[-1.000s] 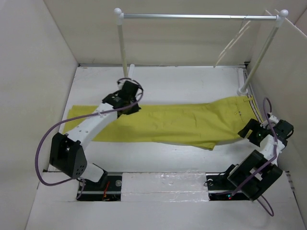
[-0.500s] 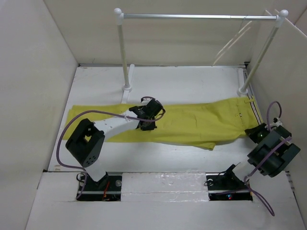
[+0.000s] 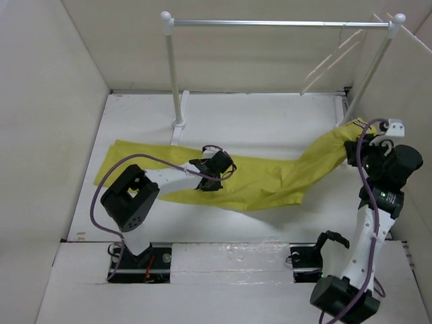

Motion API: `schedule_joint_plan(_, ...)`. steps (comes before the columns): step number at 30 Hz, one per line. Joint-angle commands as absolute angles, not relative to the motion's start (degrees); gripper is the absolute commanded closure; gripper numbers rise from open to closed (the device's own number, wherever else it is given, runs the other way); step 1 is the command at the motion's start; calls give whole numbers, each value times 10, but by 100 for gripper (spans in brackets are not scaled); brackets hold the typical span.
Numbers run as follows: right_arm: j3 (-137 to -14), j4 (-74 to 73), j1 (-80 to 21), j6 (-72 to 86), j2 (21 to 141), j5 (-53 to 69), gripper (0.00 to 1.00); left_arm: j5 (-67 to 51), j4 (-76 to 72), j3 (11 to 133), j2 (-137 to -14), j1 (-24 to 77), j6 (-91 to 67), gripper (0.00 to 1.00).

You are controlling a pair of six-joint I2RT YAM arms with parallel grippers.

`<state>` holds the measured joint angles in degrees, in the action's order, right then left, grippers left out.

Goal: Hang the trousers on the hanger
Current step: Fold the trousers

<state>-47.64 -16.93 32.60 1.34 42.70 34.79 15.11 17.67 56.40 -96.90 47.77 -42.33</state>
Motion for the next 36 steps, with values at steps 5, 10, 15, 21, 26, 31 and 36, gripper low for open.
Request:
schedule_joint_plan(5, -588, -312, 176, -4, 375, 293, 100, 117, 110, 634, -1072, 546, -461, 100)
schedule_joint_plan(10, -635, -266, -32, 86, 388, 195, 100, 66, 88, 692, -1143, 619, -500, 100)
schedule_joint_plan(15, -675, -190, -283, 120, 467, -19, 100, 58, 161, 838, -1231, 681, -516, 100)
schedule_joint_plan(21, -776, -173, -407, 90, 610, -86, 100, 158, 211, 698, -1028, 562, -490, 63)
schedule_joint_plan(26, -806, -114, -425, 84, 699, -50, 100, 257, 279, 541, -683, 408, -486, 33)
schedule_joint_plan(31, -869, -86, -462, 82, 821, -45, 100, 237, 286, 557, -466, 276, -466, 30)
schedule_joint_plan(36, -1012, -89, -511, 56, 953, -55, 100, 259, 336, 689, -468, 209, -421, 31)
